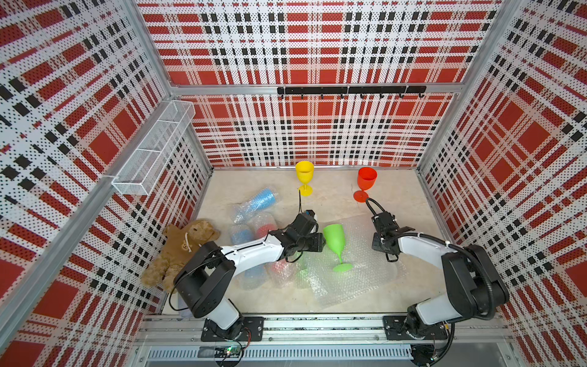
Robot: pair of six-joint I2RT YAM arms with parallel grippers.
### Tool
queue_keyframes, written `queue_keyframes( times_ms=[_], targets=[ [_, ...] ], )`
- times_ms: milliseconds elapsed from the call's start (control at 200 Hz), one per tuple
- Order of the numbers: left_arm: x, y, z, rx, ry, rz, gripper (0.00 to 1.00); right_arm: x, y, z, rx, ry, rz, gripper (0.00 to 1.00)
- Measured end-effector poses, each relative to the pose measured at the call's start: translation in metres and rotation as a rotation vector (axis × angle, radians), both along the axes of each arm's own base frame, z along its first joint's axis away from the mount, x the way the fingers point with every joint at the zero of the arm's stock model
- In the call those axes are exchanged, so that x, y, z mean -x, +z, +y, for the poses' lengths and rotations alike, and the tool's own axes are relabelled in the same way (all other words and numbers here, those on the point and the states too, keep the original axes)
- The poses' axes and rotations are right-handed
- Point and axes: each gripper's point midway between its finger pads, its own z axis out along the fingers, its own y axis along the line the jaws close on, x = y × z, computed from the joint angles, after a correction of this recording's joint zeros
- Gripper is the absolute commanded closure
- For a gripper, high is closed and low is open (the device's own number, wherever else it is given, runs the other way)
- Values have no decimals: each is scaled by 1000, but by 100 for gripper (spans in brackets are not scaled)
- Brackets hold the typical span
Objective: Unpack wine glasses from bubble wrap
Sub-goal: Unwrap the bubble wrap, then pick up the wine glass from the bubble wrap.
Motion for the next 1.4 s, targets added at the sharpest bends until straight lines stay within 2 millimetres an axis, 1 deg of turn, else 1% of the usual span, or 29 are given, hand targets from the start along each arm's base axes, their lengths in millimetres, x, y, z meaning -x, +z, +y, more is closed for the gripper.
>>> queue_keyframes(
  times_ms=[35,60,85,115,195,235,301,326,371,411,471,541,561,611,651,686,757,827,987,1107,1197,1323,1403],
  targets=[
    [-2,1,0,-3,2,-2,44,2,5,-1,1,-3,-7,63],
    [-2,2,-1,-4,1,-4,43,2,10,-2,0,-10,-17,56],
    [-3,3,-1,-4,0,-6,42,1,17,-3,3,-15,-27,48],
    [-4,5,-2,-4,0,-9,41,-1,26,-4,7,-18,-44,41],
    [-6,12,-3,0,-3,-18,37,-12,61,-5,23,-9,-111,31],
    [-5,16,-2,3,-4,-24,35,-19,82,-2,25,9,-156,25],
    [-5,28,1,17,-2,-43,32,-28,114,5,23,45,-221,19],
    [-6,34,2,25,-1,-54,32,-31,127,9,22,67,-242,16],
    [-8,50,6,48,7,-80,30,-34,145,22,15,122,-269,14],
    [-10,65,11,71,17,-111,30,-36,159,38,-1,190,-280,12],
    [-13,88,21,102,38,-162,29,-37,174,62,-25,280,-274,6],
    [-17,118,38,127,75,-244,29,-37,181,96,-77,399,-236,2],
    [-17,125,43,130,85,-266,29,-38,181,104,-90,424,-221,0],
    [-17,143,60,134,122,-332,28,-38,178,125,-126,493,-178,0],
    [-16,154,73,130,151,-378,27,-38,172,142,-154,542,-136,0],
    [-15,161,85,121,179,-417,27,-37,166,152,-171,574,-98,0],
    [-11,166,104,107,227,-471,27,-36,152,167,-196,619,-16,0],
    [-9,164,115,84,252,-493,27,-36,137,179,-206,652,65,0],
    [-11,159,122,60,270,-495,27,-34,107,197,-217,690,224,0],
    [-12,158,123,66,268,-491,27,-36,89,206,-214,713,311,0],
    [-10,158,122,73,262,-490,27,-36,70,212,-212,728,376,0],
    [-8,159,121,82,252,-489,27,-26,41,215,-212,740,482,0],
    [-7,159,120,87,245,-486,27,-19,27,215,-208,740,535,0]
  ],
)
